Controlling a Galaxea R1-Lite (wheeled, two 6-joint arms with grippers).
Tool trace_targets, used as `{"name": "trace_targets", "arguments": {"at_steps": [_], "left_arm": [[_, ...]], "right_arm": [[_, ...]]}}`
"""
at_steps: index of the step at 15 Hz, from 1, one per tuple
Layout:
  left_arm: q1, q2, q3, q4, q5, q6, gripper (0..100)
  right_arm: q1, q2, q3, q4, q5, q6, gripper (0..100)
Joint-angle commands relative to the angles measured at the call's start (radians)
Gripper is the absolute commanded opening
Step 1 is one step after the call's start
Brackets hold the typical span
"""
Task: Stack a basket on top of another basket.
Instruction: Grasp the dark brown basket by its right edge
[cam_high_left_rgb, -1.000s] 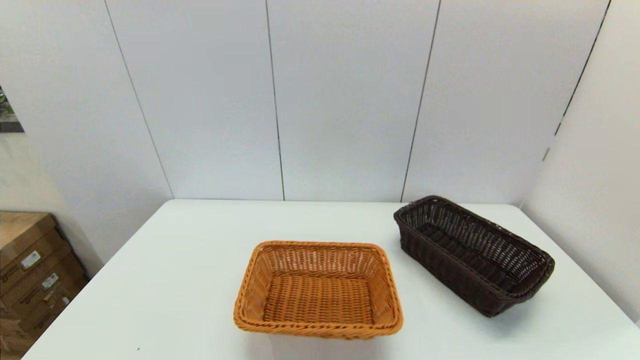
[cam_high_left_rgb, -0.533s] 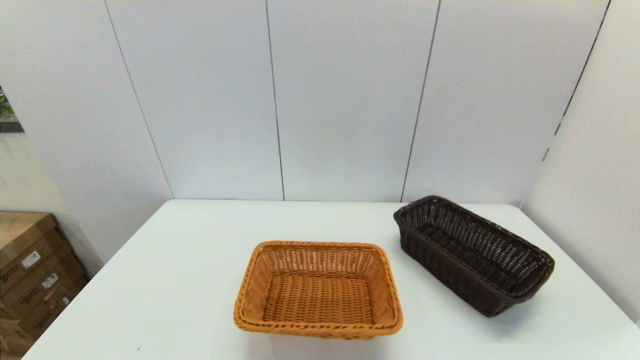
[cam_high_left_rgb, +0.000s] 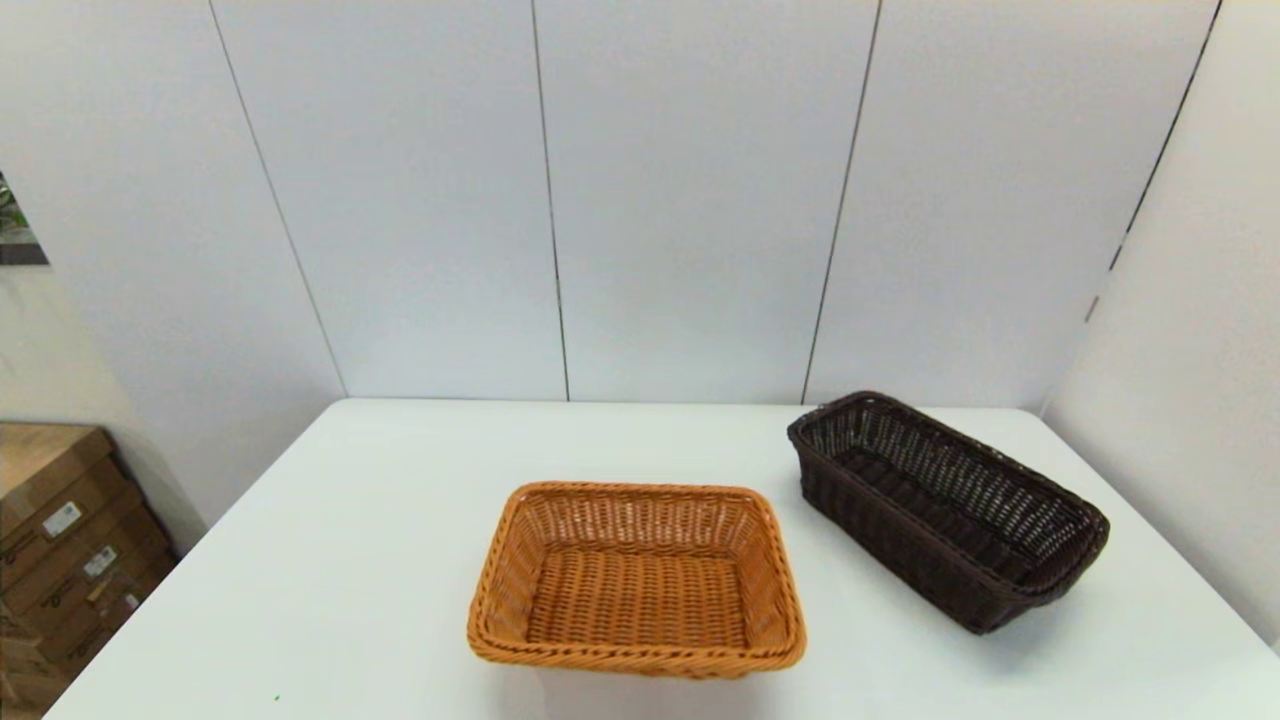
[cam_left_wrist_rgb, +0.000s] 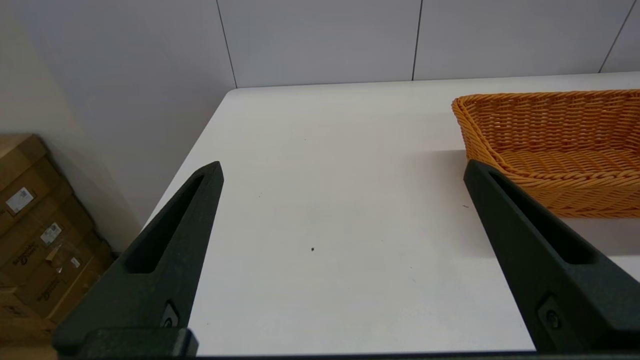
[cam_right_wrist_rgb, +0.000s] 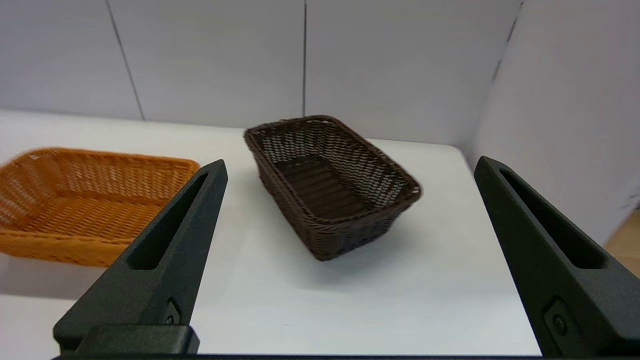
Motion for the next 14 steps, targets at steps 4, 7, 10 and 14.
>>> {"name": "trace_targets", "arguments": {"at_steps": [4,7,10,14], "left_arm": [[0.000,0.000,0.002,0.001,0.001,0.000,100],[0.000,0.000,0.002,0.001,0.001,0.000,100],[0.000,0.000,0.002,0.001,0.001,0.000,100],[0.000,0.000,0.002,0.001,0.001,0.000,100]], "right_arm": [[-0.012,0.119,-0.189,0.103,0.006,-0.038,100],[-0.009,0.107,-0.207,0.221,0.009,-0.060,100],[-0.004,0.111,-0.209,0.388,0.014,-0.067,100],[-0.011,0.256,-0.205,0.475,0.008,-0.078,100]]}}
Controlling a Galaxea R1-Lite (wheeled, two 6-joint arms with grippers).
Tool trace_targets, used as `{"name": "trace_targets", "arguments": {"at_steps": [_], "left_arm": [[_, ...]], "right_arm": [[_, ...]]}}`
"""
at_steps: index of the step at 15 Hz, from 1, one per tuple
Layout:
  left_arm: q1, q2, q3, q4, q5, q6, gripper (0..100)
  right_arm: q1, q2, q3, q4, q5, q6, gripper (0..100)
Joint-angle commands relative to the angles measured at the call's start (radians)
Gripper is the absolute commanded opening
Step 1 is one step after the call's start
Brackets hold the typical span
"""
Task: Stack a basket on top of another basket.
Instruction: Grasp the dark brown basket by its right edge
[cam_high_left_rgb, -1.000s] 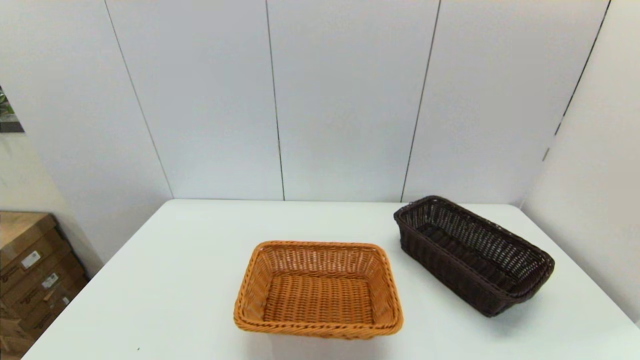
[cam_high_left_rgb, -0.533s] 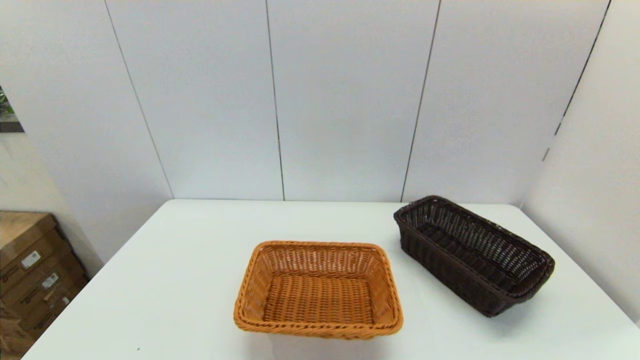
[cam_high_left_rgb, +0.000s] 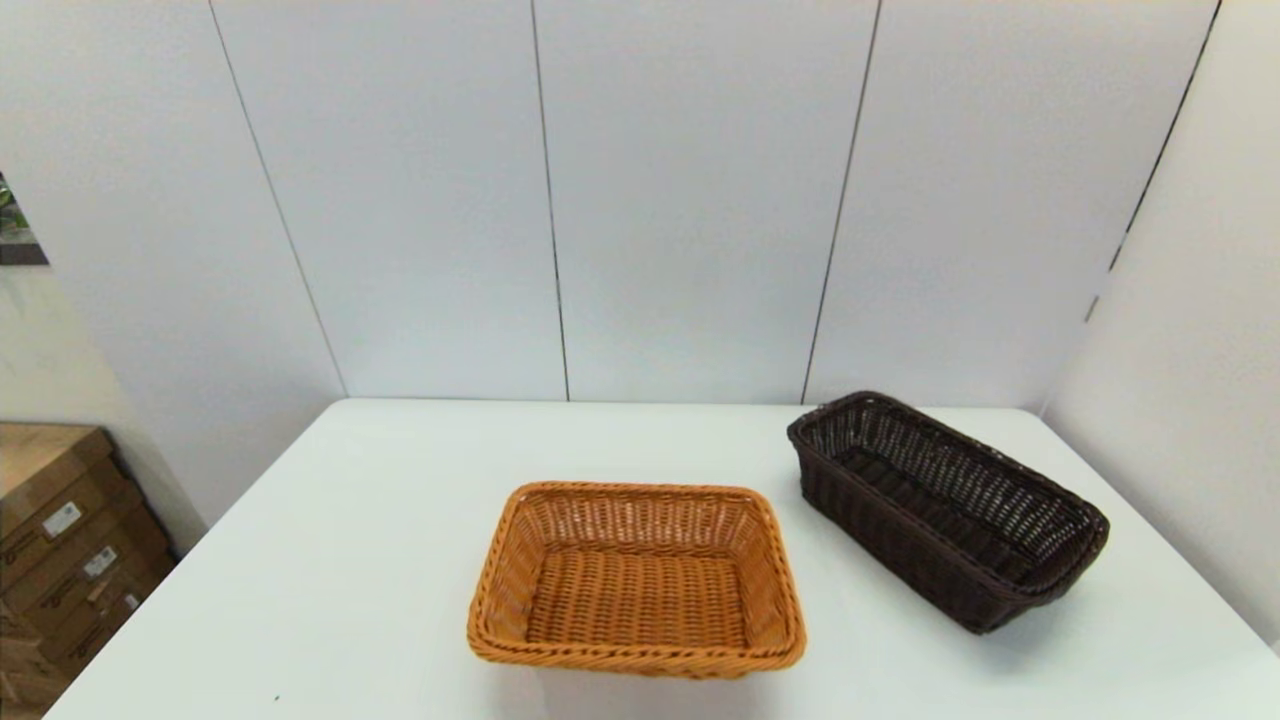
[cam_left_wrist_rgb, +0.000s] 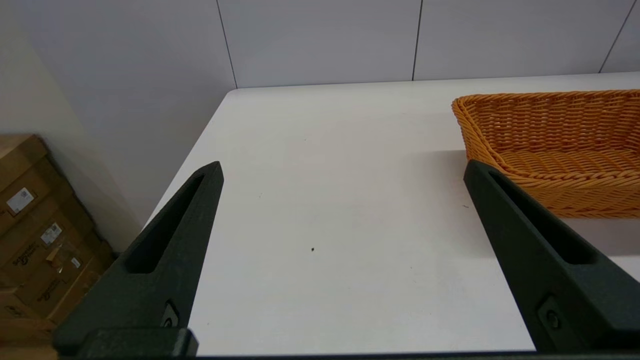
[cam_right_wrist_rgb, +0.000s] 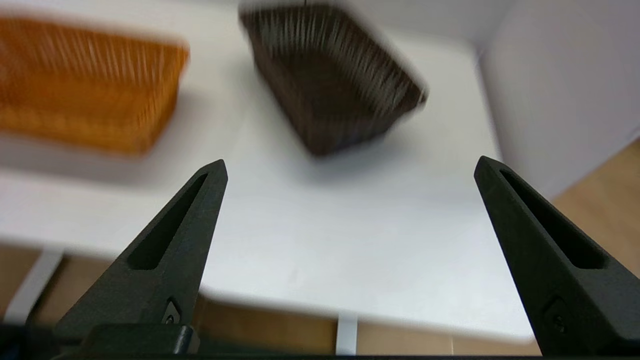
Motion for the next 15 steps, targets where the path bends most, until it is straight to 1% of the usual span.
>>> {"name": "trace_targets", "arguments": {"at_steps": [1,5,8,10,11,15], "left_arm": [[0.000,0.000,0.002,0.001,0.001,0.001,100],[0.000,0.000,0.002,-0.001,0.001,0.001,100],[0.000,0.000,0.002,0.001,0.001,0.001,100],[0.000,0.000,0.002,0.001,0.001,0.001,100],[0.000,0.000,0.002,-0.001,0.001,0.001,100],[0.000,0.000,0.002,0.001,0.001,0.001,100]], "right_arm": [[-0.007,0.161,0.004,0.032,-0.010,-0.001,100],[-0.007,0.329,-0.005,0.027,-0.024,0.000,100],[-0.007,0.432,-0.036,0.030,-0.030,0.000,100],[-0.005,0.503,-0.073,0.035,-0.083,0.000,100],[-0.005,0.544,-0.089,0.033,-0.093,0.000,100],[0.002,0.651,-0.142,0.032,-0.093,0.002,100]]}}
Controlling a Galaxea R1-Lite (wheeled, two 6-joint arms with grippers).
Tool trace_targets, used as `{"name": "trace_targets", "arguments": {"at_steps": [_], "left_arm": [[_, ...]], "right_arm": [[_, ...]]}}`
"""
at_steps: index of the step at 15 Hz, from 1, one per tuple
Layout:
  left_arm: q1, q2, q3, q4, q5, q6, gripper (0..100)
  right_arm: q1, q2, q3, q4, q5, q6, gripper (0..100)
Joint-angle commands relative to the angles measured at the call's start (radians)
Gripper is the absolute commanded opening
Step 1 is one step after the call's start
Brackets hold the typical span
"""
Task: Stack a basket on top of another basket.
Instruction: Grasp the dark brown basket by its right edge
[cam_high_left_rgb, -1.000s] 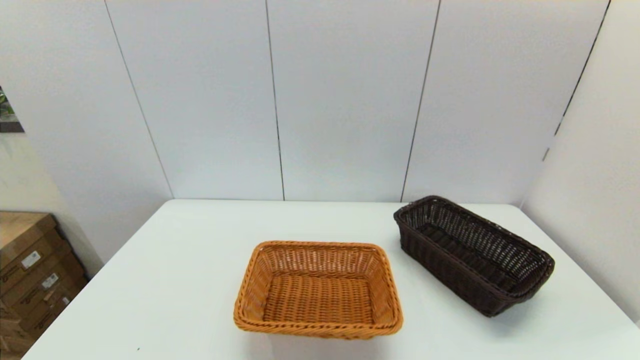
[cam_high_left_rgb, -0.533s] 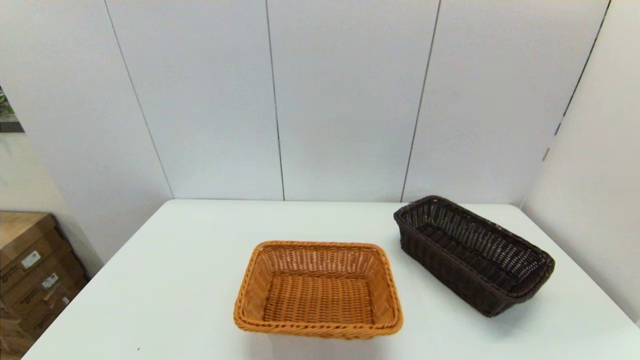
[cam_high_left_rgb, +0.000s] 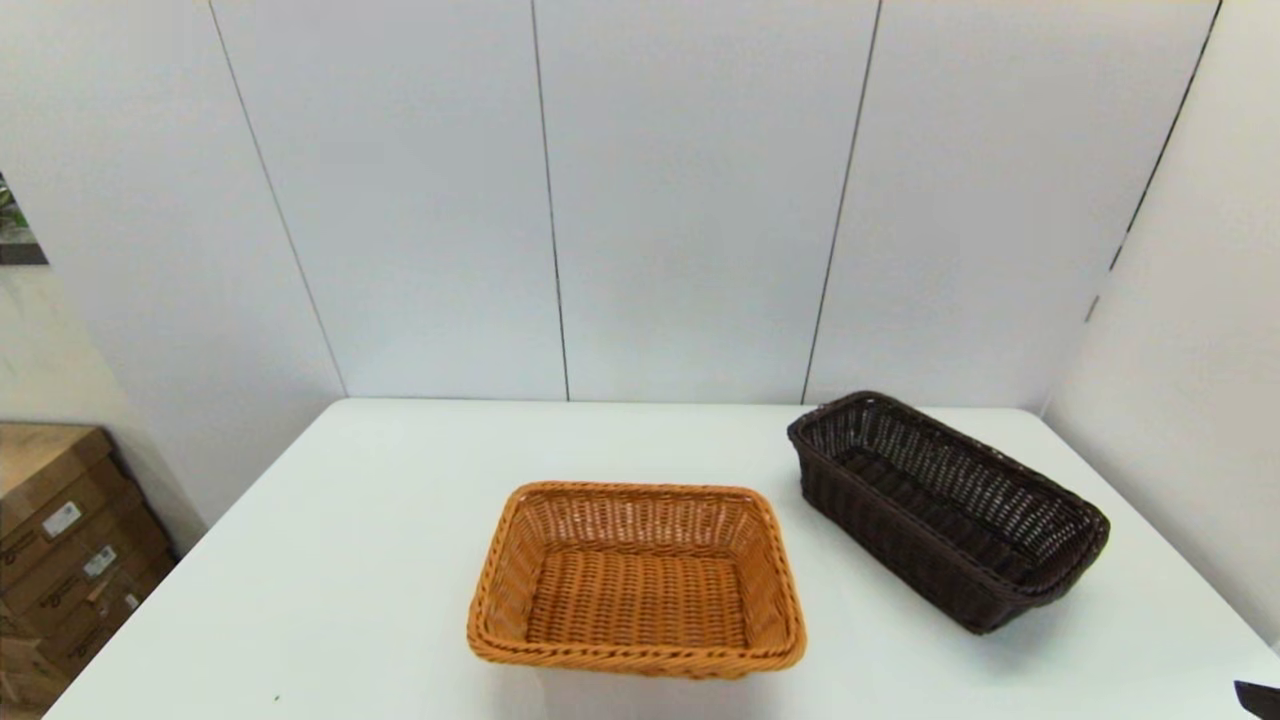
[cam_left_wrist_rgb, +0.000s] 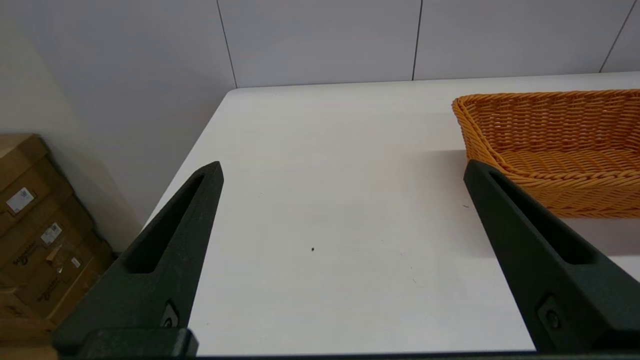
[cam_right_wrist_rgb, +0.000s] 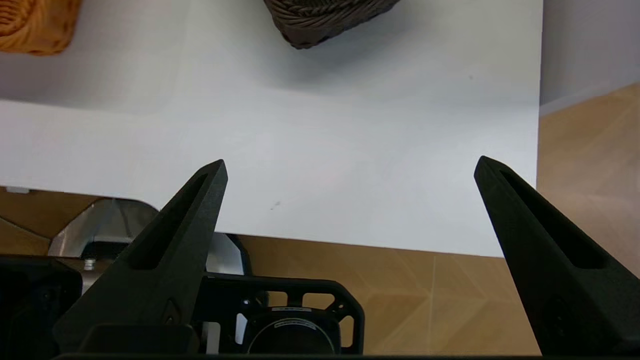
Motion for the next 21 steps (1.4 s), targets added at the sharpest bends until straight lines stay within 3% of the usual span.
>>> {"name": "trace_targets", "arguments": {"at_steps": [1,6,9,13,21], "left_arm": [[0.000,0.000,0.002,0.001,0.001,0.000,100],[0.000,0.000,0.002,0.001,0.001,0.001,100],[0.000,0.000,0.002,0.001,0.001,0.001,100],[0.000,0.000,0.002,0.001,0.001,0.001,100],[0.000,0.000,0.002,0.001,0.001,0.000,100]], "right_arm": [[0.009,0.145,-0.062,0.003,-0.002,-0.001,100],[0.008,0.204,-0.080,0.006,-0.013,0.004,100],[0.008,0.224,-0.079,0.032,-0.114,0.004,100],[0.008,0.226,-0.071,0.033,-0.155,0.008,100],[0.037,0.227,-0.080,0.012,-0.181,0.046,100]]}}
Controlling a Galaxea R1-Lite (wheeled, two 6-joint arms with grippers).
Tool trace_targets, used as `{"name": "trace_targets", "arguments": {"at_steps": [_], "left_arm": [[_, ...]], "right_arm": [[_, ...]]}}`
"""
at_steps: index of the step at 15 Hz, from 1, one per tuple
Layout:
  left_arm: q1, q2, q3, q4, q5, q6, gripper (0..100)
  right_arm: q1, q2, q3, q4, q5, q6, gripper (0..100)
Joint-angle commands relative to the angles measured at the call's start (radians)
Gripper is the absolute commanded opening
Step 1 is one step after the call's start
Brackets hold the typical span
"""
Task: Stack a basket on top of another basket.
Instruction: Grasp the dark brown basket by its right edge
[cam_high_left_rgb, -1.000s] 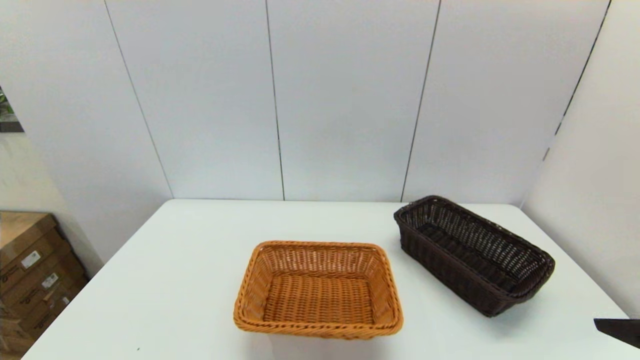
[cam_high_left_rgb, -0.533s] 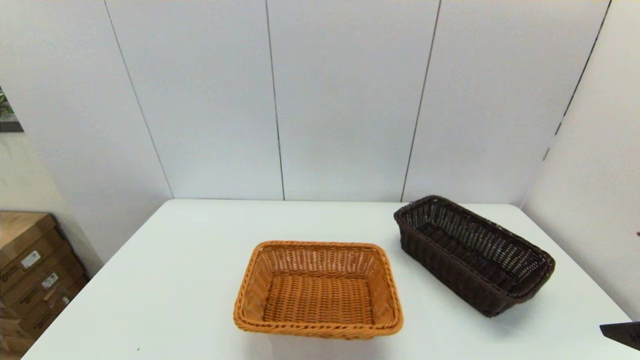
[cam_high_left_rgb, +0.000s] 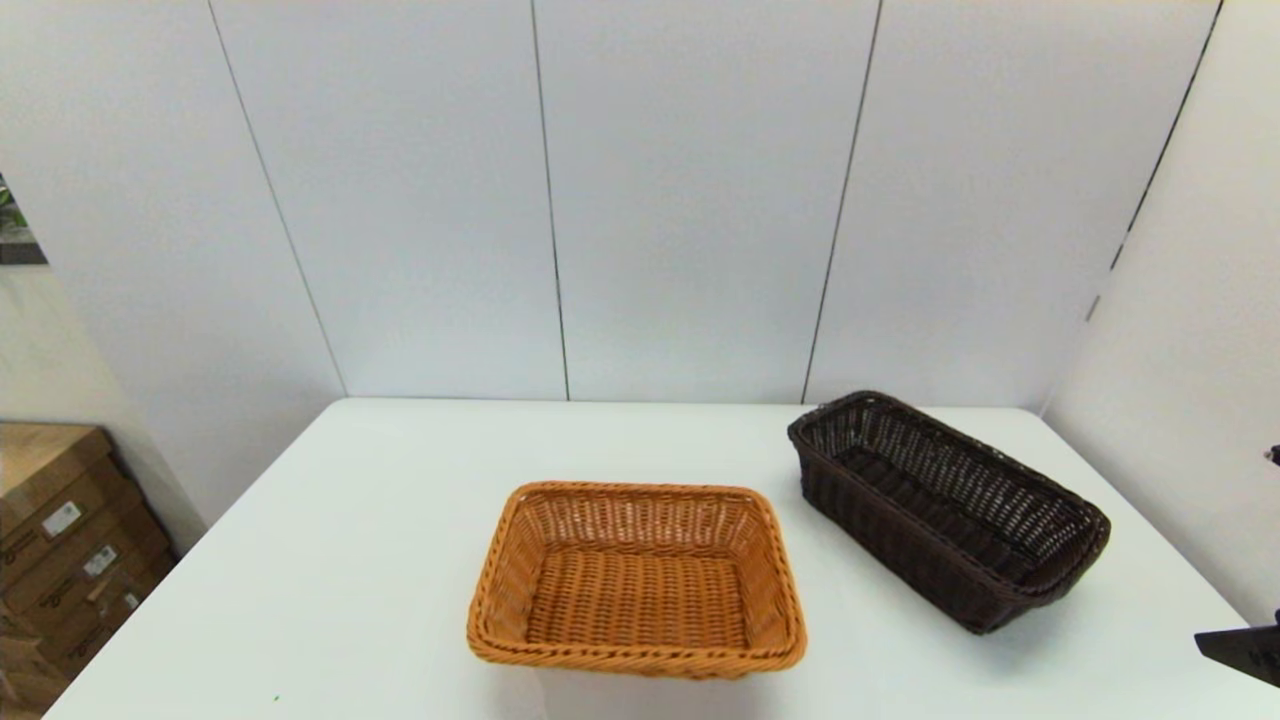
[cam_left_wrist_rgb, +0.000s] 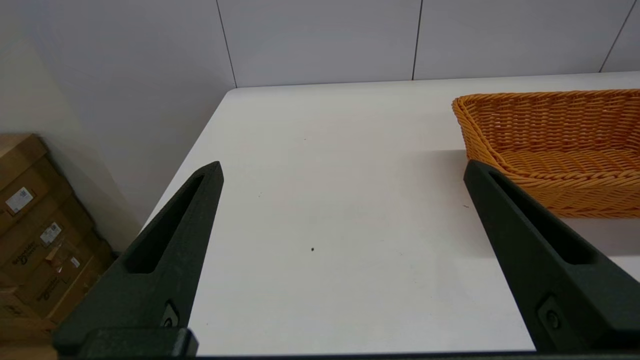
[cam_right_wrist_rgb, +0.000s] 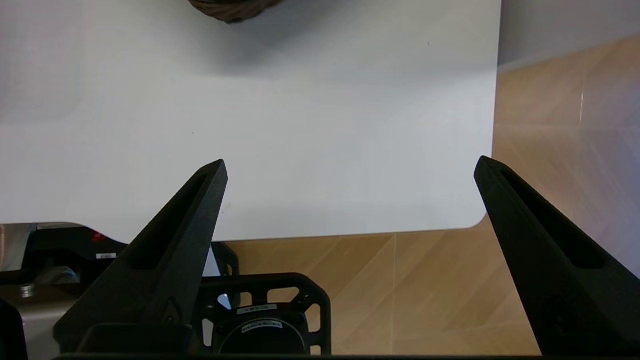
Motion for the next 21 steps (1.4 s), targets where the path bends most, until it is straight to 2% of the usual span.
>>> {"name": "trace_targets", "arguments": {"at_steps": [1,4,8,10,17,21], "left_arm": [[0.000,0.000,0.002,0.001,0.001,0.001,100],[0.000,0.000,0.002,0.001,0.001,0.001,100],[0.000,0.000,0.002,-0.001,0.001,-0.001,100],[0.000,0.000,0.002,0.001,0.001,0.001,100],[0.000,0.000,0.002,0.001,0.001,0.001,100],[0.000,0.000,0.002,0.001,0.001,-0.001,100]], "right_arm": [[0.005,-0.012,0.000,0.007,-0.005,0.005,100],[0.005,-0.016,0.000,0.009,-0.053,0.017,100],[0.005,-0.035,0.019,0.013,-0.094,0.074,100],[0.005,-0.038,0.022,0.009,-0.111,0.123,100],[0.040,-0.036,0.014,0.006,-0.137,0.356,100],[0.183,0.034,0.013,0.006,-0.136,0.592,100]]}}
